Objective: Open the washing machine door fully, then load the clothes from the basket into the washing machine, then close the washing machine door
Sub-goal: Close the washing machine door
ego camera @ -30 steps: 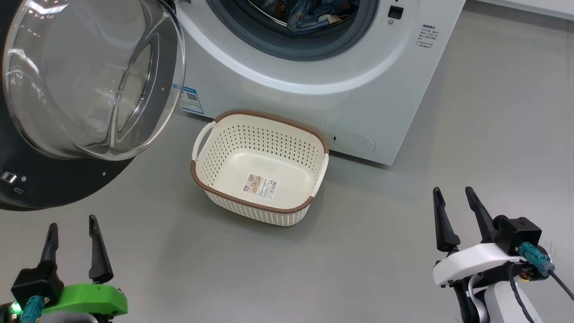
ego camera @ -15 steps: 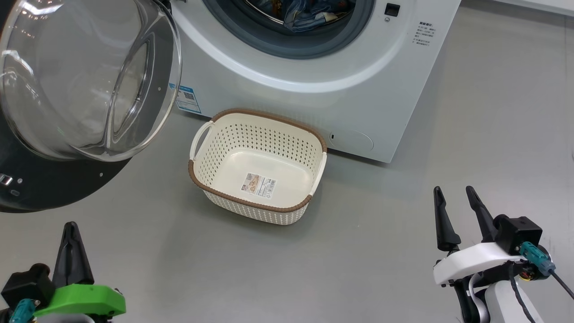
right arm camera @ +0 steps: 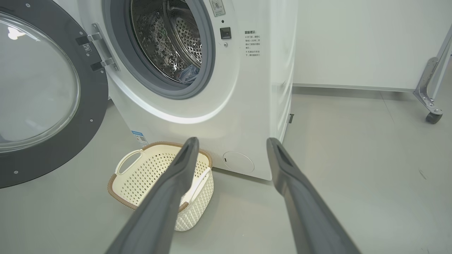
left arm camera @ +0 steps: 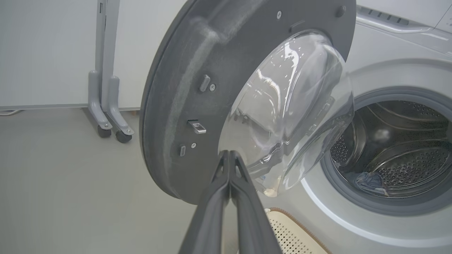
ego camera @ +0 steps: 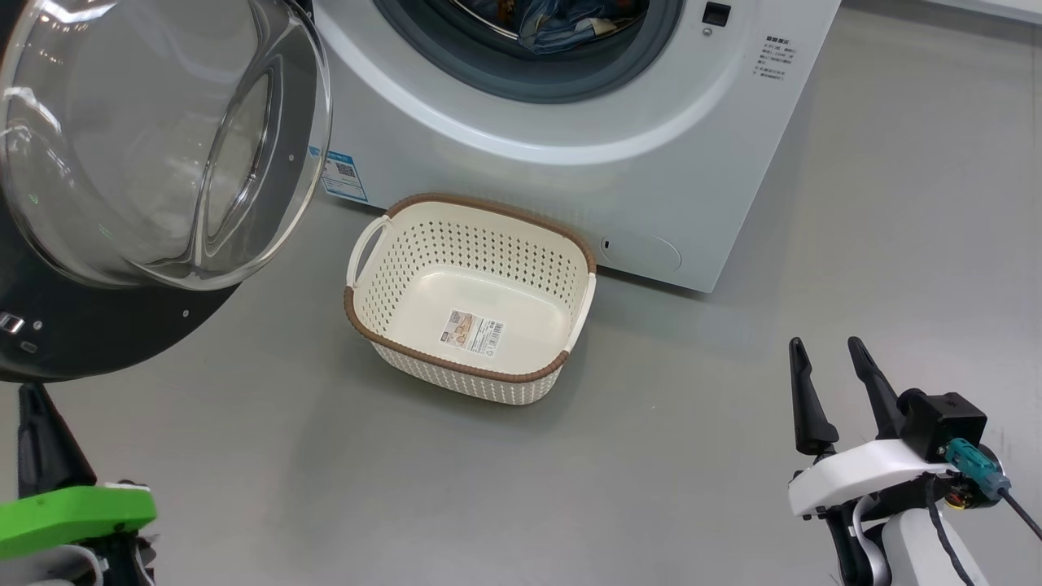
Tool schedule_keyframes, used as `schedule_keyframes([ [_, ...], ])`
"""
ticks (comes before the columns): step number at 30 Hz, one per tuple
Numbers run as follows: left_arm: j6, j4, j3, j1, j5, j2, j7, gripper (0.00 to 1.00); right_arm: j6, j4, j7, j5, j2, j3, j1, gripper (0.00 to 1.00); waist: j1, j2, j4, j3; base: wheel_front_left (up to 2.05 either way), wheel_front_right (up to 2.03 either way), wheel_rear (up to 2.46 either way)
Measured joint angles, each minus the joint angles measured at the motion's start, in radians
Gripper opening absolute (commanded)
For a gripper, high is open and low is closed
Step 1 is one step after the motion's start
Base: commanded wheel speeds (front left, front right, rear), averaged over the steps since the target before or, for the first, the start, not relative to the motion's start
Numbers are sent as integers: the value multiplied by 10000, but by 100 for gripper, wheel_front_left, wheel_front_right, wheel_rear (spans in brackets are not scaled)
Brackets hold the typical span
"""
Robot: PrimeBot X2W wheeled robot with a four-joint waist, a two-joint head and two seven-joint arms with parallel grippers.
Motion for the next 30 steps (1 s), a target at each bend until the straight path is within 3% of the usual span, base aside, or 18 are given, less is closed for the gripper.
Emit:
schedule_keyframes([
  [6,-265,-46,953,-511,-2023,-50,-2,0,0,-15,0,0,-2,-25,-1,100,0,0,32,55,0,0,0],
  [15,-516,44,1939,-1265,-3354,-88,-6,0,0,-77,0,2,-6,-19,-3,100,0,0,51,163,0,0,0],
  [22,-523,522,2849,-2177,-4828,982,476,0,0,-150,0,2,-38,194,-237,100,0,0,-36,393,0,0,0],
  [30,-523,1235,3622,-3268,-6604,1678,1509,0,0,-192,0,0,-268,104,-363,100,0,0,-228,696,0,0,0],
])
